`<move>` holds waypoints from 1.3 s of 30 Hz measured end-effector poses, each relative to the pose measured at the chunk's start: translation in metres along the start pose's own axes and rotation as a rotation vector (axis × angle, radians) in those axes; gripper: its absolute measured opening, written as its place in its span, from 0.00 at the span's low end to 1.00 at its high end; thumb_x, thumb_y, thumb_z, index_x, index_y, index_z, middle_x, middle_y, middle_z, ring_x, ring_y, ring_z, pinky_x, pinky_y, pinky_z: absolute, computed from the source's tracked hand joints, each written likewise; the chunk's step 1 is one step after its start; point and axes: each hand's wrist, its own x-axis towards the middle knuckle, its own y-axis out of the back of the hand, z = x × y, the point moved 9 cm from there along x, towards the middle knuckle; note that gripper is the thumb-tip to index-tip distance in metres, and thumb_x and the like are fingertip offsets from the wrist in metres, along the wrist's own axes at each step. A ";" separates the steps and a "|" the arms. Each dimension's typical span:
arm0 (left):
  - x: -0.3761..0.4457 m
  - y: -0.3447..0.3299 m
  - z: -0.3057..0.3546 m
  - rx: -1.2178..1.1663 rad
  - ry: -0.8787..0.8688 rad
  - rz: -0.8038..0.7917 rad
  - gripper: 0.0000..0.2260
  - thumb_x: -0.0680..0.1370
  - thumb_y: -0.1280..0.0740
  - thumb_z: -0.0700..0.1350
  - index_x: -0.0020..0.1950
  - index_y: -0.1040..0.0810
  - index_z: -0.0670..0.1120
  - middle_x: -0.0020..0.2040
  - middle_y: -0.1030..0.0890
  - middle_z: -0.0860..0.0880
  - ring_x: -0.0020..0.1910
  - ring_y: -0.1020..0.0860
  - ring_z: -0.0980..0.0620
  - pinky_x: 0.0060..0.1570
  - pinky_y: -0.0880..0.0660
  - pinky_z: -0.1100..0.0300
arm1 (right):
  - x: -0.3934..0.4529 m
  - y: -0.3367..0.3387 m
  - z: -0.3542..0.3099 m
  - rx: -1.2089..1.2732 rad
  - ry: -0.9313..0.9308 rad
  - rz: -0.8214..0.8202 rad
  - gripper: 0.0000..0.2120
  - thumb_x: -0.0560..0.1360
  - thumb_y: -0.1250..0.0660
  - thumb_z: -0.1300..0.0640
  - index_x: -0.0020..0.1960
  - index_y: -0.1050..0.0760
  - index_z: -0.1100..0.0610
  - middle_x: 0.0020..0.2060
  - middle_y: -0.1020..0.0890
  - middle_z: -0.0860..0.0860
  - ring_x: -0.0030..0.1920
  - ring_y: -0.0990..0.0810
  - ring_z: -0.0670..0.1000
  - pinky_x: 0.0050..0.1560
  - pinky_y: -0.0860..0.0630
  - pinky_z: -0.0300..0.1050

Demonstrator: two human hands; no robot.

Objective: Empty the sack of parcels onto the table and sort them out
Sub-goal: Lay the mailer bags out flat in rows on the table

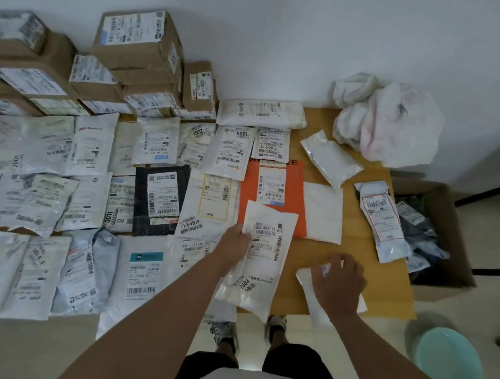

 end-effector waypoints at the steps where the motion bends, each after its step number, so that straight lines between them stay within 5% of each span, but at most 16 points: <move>1: -0.002 -0.006 -0.001 0.035 -0.013 -0.011 0.12 0.82 0.44 0.39 0.62 0.25 0.46 0.53 0.21 0.51 0.49 0.22 0.54 0.41 0.26 0.62 | -0.018 -0.010 0.013 -0.101 0.048 -0.027 0.25 0.69 0.42 0.42 0.57 0.23 0.57 0.57 0.22 0.60 0.58 0.25 0.67 0.51 0.27 0.64; 5: -0.003 -0.035 0.007 0.326 -0.165 -0.122 0.17 0.83 0.46 0.40 0.70 0.30 0.48 0.60 0.22 0.48 0.55 0.23 0.50 0.54 0.25 0.54 | -0.043 -0.046 0.046 -0.257 0.150 -0.145 0.33 0.71 0.43 0.36 0.72 0.36 0.49 0.71 0.30 0.60 0.66 0.31 0.70 0.51 0.27 0.70; 9: -0.003 -0.059 0.019 0.667 -0.335 -0.139 0.18 0.83 0.45 0.41 0.72 0.31 0.51 0.56 0.20 0.46 0.53 0.22 0.45 0.55 0.26 0.52 | -0.016 -0.045 0.055 -0.181 -0.002 -0.193 0.36 0.74 0.34 0.37 0.76 0.39 0.50 0.76 0.38 0.58 0.73 0.40 0.71 0.61 0.32 0.74; 12: -0.005 -0.074 0.031 0.921 -0.433 -0.118 0.19 0.82 0.43 0.41 0.71 0.30 0.55 0.59 0.21 0.48 0.61 0.27 0.44 0.65 0.35 0.48 | 0.003 -0.026 0.048 -0.048 -0.154 -0.121 0.31 0.78 0.42 0.38 0.75 0.36 0.53 0.75 0.36 0.57 0.75 0.42 0.66 0.67 0.39 0.73; 15: -0.007 -0.084 0.037 1.077 -0.487 -0.115 0.22 0.82 0.43 0.42 0.73 0.34 0.60 0.66 0.24 0.51 0.67 0.32 0.44 0.67 0.41 0.45 | 0.009 -0.009 0.008 -0.003 0.166 -0.010 0.31 0.76 0.45 0.36 0.71 0.32 0.55 0.70 0.30 0.59 0.72 0.34 0.64 0.66 0.36 0.70; 20: -0.008 -0.084 0.044 1.199 -0.527 0.065 0.18 0.83 0.43 0.47 0.72 0.32 0.58 0.65 0.24 0.53 0.66 0.31 0.46 0.66 0.38 0.47 | -0.006 -0.045 -0.024 -0.110 0.497 -0.331 0.46 0.69 0.38 0.28 0.79 0.51 0.44 0.79 0.53 0.57 0.77 0.47 0.62 0.72 0.43 0.66; 24: -0.024 -0.062 0.044 1.028 -0.538 0.295 0.18 0.81 0.41 0.51 0.71 0.32 0.53 0.67 0.27 0.51 0.66 0.32 0.48 0.65 0.37 0.50 | 0.002 -0.052 -0.021 -0.178 0.434 -0.337 0.41 0.70 0.30 0.35 0.74 0.38 0.54 0.78 0.47 0.60 0.72 0.34 0.63 0.67 0.35 0.62; 27: -0.032 -0.062 0.013 1.137 -0.500 0.230 0.31 0.74 0.35 0.61 0.74 0.36 0.51 0.70 0.33 0.47 0.69 0.35 0.45 0.69 0.38 0.46 | 0.002 -0.057 -0.023 -0.243 0.474 -0.317 0.38 0.65 0.27 0.36 0.65 0.30 0.59 0.75 0.38 0.61 0.64 0.26 0.63 0.57 0.27 0.60; 31: -0.024 -0.056 -0.025 1.347 -0.370 0.129 0.48 0.70 0.31 0.63 0.80 0.57 0.50 0.77 0.46 0.44 0.77 0.50 0.42 0.74 0.55 0.43 | -0.001 -0.059 -0.026 -0.226 0.492 -0.333 0.34 0.62 0.23 0.40 0.57 0.27 0.61 0.71 0.33 0.63 0.60 0.22 0.63 0.52 0.23 0.59; 36: -0.021 -0.064 -0.005 1.437 -0.489 0.220 0.45 0.72 0.30 0.55 0.80 0.54 0.48 0.73 0.38 0.43 0.75 0.44 0.43 0.74 0.52 0.44 | 0.001 -0.052 -0.025 -0.238 0.458 -0.267 0.33 0.57 0.19 0.44 0.53 0.26 0.61 0.64 0.26 0.64 0.53 0.20 0.63 0.47 0.22 0.58; 39: -0.016 -0.059 -0.003 1.389 -0.465 0.255 0.42 0.73 0.30 0.54 0.80 0.49 0.47 0.75 0.40 0.41 0.76 0.45 0.40 0.74 0.52 0.43 | 0.003 -0.038 -0.023 -0.167 0.500 -0.161 0.33 0.61 0.22 0.45 0.59 0.29 0.58 0.65 0.27 0.62 0.59 0.24 0.65 0.53 0.25 0.61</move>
